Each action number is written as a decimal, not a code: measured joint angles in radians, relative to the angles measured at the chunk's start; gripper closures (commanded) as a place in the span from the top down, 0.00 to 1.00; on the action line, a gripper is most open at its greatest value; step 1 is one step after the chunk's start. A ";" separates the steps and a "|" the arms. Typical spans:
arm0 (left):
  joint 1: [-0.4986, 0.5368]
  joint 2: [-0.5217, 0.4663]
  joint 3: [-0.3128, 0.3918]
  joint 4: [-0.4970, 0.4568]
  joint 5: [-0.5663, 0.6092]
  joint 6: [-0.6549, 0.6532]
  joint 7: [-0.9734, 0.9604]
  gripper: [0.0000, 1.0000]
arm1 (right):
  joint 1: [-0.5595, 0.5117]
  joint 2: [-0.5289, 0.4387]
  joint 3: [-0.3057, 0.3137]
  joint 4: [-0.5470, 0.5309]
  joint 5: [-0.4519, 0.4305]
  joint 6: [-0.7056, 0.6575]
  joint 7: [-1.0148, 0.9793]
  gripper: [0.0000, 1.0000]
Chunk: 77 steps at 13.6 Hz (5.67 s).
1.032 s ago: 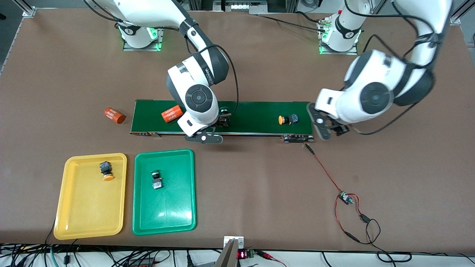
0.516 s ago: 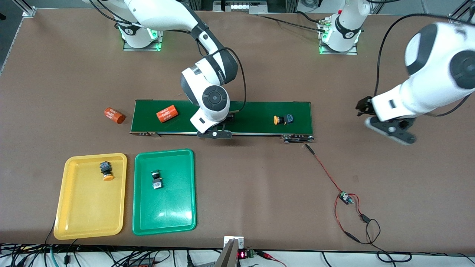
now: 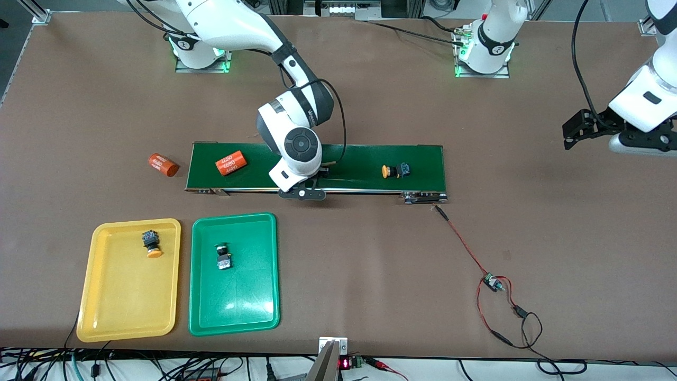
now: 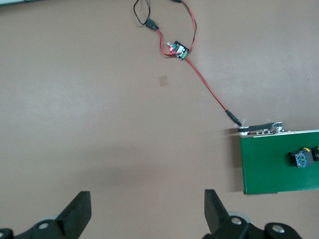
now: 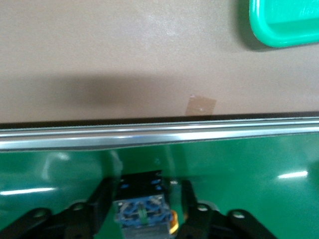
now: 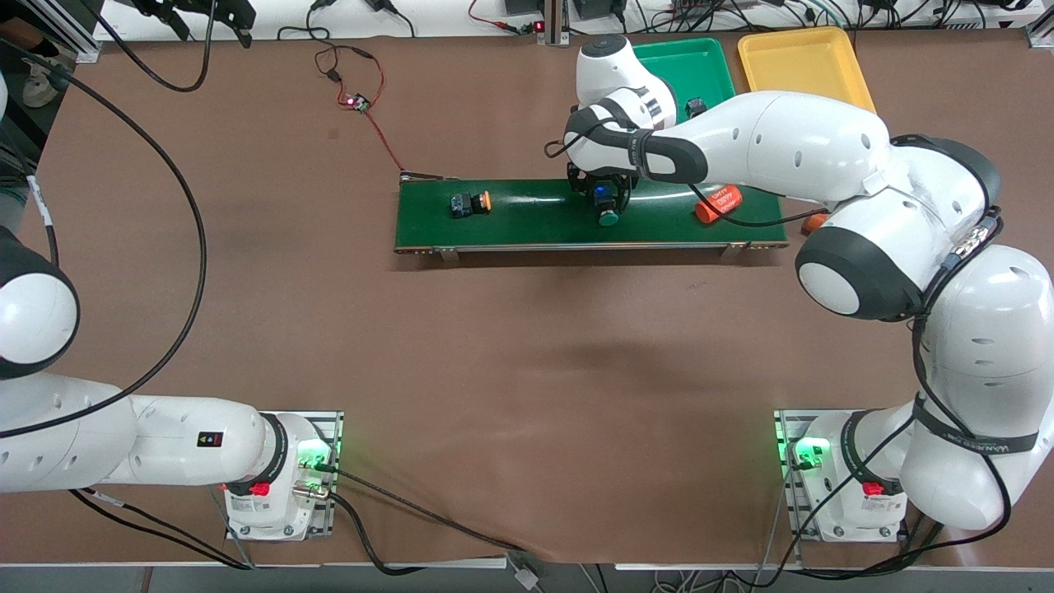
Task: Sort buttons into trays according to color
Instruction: 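Carry the green switch into the green tray with the right gripper, release, then grasp the yellow switch on the belt with the right gripper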
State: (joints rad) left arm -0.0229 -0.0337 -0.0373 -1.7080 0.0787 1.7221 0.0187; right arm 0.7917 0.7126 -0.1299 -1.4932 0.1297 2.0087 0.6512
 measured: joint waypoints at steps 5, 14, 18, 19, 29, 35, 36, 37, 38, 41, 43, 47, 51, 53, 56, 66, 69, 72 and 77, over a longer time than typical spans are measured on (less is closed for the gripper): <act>-0.008 -0.004 0.004 -0.020 -0.013 0.003 -0.006 1.00 | 0.000 -0.007 -0.003 0.003 0.001 0.004 0.001 0.04; -0.009 -0.004 0.007 -0.021 -0.064 -0.033 -0.010 1.00 | -0.112 -0.051 -0.070 0.062 0.000 0.013 -0.019 0.00; -0.013 -0.004 0.007 -0.020 -0.064 -0.034 -0.010 1.00 | -0.177 -0.039 -0.070 0.102 0.000 0.088 -0.120 0.00; -0.015 -0.004 0.007 -0.018 -0.064 -0.034 -0.010 1.00 | -0.187 -0.027 -0.070 0.102 0.000 0.130 -0.140 0.00; -0.018 -0.004 -0.006 -0.012 -0.064 -0.040 -0.010 1.00 | -0.262 0.136 -0.070 0.106 0.000 0.415 -0.369 0.00; -0.018 -0.004 -0.006 -0.012 -0.064 -0.040 -0.010 1.00 | -0.278 0.174 -0.068 0.112 0.001 0.464 -0.385 1.00; -0.018 -0.004 -0.006 -0.012 -0.064 -0.040 -0.010 1.00 | -0.281 0.174 -0.068 0.116 0.001 0.463 -0.385 1.00; -0.018 -0.004 -0.006 -0.012 -0.064 -0.040 -0.010 1.00 | -0.282 0.173 -0.068 0.118 0.002 0.462 -0.385 1.00; -0.018 -0.004 -0.007 -0.012 -0.064 -0.040 -0.010 1.00 | -0.281 0.171 -0.067 0.121 0.002 0.461 -0.385 1.00; -0.018 -0.004 -0.010 -0.012 -0.064 -0.040 -0.010 1.00 | -0.277 0.145 -0.063 0.127 0.004 0.402 -0.383 1.00; -0.018 -0.004 -0.013 -0.012 -0.064 -0.041 -0.010 1.00 | -0.272 0.111 -0.056 0.131 0.006 0.312 -0.369 1.00; -0.018 -0.004 -0.017 -0.012 -0.064 -0.041 -0.010 1.00 | -0.211 0.052 -0.046 0.132 0.007 0.140 -0.320 1.00; -0.018 -0.004 -0.018 -0.012 -0.064 -0.041 -0.010 1.00 | -0.126 0.034 -0.044 0.124 0.007 0.068 -0.276 1.00; -0.018 -0.004 -0.018 -0.012 -0.064 -0.041 -0.010 1.00 | -0.093 0.023 -0.044 0.116 0.007 0.052 -0.279 1.00; -0.018 -0.004 -0.020 -0.012 -0.064 -0.041 -0.010 1.00 | -0.067 -0.014 -0.044 0.115 0.007 0.007 -0.357 1.00; -0.019 -0.004 -0.022 -0.012 -0.064 -0.042 -0.010 1.00 | 0.033 -0.078 -0.043 0.093 -0.014 -0.071 -0.960 1.00; -0.019 -0.004 -0.022 -0.012 -0.064 -0.042 -0.010 1.00 | 0.033 -0.077 -0.049 0.077 -0.014 -0.092 -1.180 1.00; -0.019 -0.004 -0.023 -0.012 -0.064 -0.042 -0.010 1.00 | 0.033 -0.070 -0.050 0.059 -0.014 -0.083 -1.221 1.00; -0.019 -0.004 -0.036 -0.012 -0.064 -0.042 -0.011 1.00 | 0.059 -0.055 -0.047 0.054 -0.014 -0.070 -1.229 1.00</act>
State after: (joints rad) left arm -0.0416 -0.0375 -0.0733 -1.7199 0.0143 1.6800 0.0077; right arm 0.8510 0.6578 -0.1772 -1.4395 0.1159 1.9391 -0.5777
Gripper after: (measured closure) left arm 0.000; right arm 0.000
